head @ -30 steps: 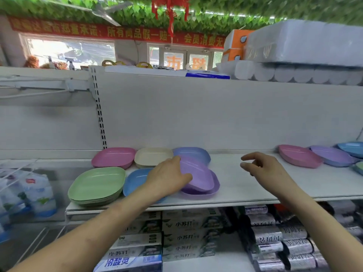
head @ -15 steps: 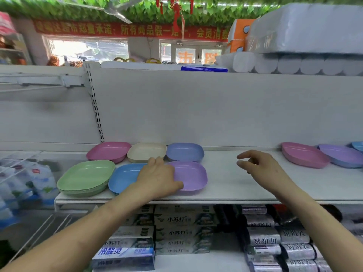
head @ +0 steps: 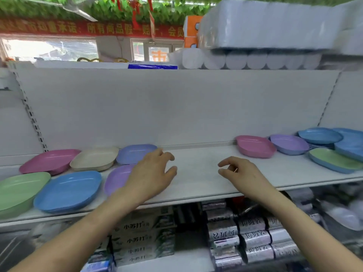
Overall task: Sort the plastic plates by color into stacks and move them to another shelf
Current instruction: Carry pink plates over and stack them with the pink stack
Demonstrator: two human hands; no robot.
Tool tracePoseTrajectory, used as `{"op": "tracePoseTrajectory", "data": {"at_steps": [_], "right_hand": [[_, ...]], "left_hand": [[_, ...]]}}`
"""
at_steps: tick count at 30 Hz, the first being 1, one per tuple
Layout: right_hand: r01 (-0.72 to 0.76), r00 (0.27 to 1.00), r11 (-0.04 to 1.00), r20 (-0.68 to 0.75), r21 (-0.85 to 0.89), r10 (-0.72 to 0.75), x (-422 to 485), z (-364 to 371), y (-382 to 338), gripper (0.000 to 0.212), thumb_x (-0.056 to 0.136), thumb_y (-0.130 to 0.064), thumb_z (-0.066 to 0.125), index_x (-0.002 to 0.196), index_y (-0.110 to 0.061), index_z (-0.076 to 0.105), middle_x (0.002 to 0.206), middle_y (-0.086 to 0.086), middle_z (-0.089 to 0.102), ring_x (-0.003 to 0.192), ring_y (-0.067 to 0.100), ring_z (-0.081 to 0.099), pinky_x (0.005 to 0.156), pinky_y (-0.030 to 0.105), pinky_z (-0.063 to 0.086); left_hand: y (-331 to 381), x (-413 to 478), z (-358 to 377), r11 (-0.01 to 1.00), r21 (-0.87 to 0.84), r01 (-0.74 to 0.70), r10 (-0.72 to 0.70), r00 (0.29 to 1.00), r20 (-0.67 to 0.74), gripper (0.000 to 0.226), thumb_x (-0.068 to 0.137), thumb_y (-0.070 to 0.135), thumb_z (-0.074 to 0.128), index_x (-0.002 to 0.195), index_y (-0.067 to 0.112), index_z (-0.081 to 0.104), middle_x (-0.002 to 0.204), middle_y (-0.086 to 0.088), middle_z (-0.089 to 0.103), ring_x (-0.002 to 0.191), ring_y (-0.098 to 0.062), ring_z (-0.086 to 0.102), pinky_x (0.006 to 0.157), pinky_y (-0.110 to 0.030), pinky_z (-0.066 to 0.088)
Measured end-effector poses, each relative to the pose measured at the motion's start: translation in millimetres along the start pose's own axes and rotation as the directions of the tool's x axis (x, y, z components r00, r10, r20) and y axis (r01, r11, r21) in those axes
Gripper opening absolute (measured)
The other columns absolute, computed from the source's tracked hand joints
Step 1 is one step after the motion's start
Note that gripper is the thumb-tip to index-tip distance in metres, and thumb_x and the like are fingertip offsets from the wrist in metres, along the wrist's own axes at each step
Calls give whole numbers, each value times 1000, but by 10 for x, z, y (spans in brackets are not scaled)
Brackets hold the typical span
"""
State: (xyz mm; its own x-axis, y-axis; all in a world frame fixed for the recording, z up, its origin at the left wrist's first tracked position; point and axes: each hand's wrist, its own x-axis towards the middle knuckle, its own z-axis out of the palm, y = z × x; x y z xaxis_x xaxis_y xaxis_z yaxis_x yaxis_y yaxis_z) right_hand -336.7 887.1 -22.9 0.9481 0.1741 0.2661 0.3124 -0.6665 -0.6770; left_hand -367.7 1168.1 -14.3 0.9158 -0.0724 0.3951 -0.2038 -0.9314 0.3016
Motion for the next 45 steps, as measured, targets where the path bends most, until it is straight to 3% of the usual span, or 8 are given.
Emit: {"op": "tracePoseTrajectory", "data": {"at_steps": [9, 13, 20, 25, 30, 35, 39, 45], "right_hand": [[-148, 980, 988, -138, -33, 142, -170, -794, 978, 10, 93, -36, 68, 103, -35, 70, 83, -5, 67, 74, 5, 61, 72, 26, 48], [-203, 959, 966, -233, -162, 162, -102, -1095, 1376, 10, 94, -34, 65, 103, -31, 70, 82, -8, 65, 78, 8, 60, 74, 30, 47], [-251, 943, 935, -282, -252, 177, 351, -1552, 1738, 7, 95, -33, 63, 100, -32, 67, 83, -11, 64, 82, 10, 59, 76, 33, 48], [-214, 936, 943, -330, -257, 123, 561, -1904, 1915, 7, 96, -29, 63, 99, -29, 70, 80, -17, 63, 75, 3, 59, 63, 21, 41], [-231, 942, 938, -301, -258, 149, 602, -2059, 2147, 7, 95, -29, 65, 97, -31, 71, 76, -9, 66, 72, 6, 61, 67, 27, 49], [-197, 960, 948, -247, -251, 134, 840, -2088, 2255, 9, 95, -32, 63, 100, -32, 70, 83, -14, 67, 76, 3, 62, 67, 26, 48], [-128, 980, 959, -181, -251, 83, 1035, -2030, 2207, 11, 96, -30, 62, 102, -30, 72, 83, -12, 68, 76, 7, 62, 73, 31, 53], [-11, 1000, 964, -21, -266, 6, 1175, -1889, 2161, 12, 98, -34, 60, 103, -32, 71, 85, -12, 67, 75, 4, 60, 67, 20, 46]], "left_hand": [[915, 792, 757, 984, -92, -155, 167, 977, 136, 33, 98, 54, 50, 126, 40, 58, 103, 18, 56, 94, -10, 58, 88, -39, 53], [1223, 1216, 971, 977, -134, -166, 189, 966, 179, 31, 98, 52, 53, 124, 36, 61, 98, 16, 61, 91, -8, 60, 87, -38, 53], [1573, 2122, 1259, 990, -136, -45, 76, 968, 238, 43, 97, 53, 56, 130, 25, 57, 115, -2, 68, 103, -24, 63, 93, -40, 53], [1827, 2541, 1509, 995, -86, 44, -6, 915, 403, 53, 89, 42, 68, 126, 15, 40, 103, -6, 62, 79, -26, 71, 79, -45, 61], [1826, 2708, 1685, 999, 40, -11, -4, 936, 352, 37, 83, 20, 70, 111, 13, 46, 105, -9, 62, 87, -28, 63, 66, -36, 50], [1760, 2708, 1661, 999, 10, 31, -33, 936, 350, 33, 76, 5, 63, 105, 14, 50, 100, -7, 64, 78, -27, 68, 75, -45, 60], [1778, 2667, 1607, 995, -11, 95, -86, 937, 337, 28, 85, 3, 55, 110, 13, 50, 100, -8, 64, 68, -25, 73, 72, -42, 62], [1791, 2541, 1468, 967, -148, 209, -166, 951, 260, 24, 95, 8, 44, 118, 13, 40, 95, -12, 66, 55, -24, 74, 72, -45, 63]]}}
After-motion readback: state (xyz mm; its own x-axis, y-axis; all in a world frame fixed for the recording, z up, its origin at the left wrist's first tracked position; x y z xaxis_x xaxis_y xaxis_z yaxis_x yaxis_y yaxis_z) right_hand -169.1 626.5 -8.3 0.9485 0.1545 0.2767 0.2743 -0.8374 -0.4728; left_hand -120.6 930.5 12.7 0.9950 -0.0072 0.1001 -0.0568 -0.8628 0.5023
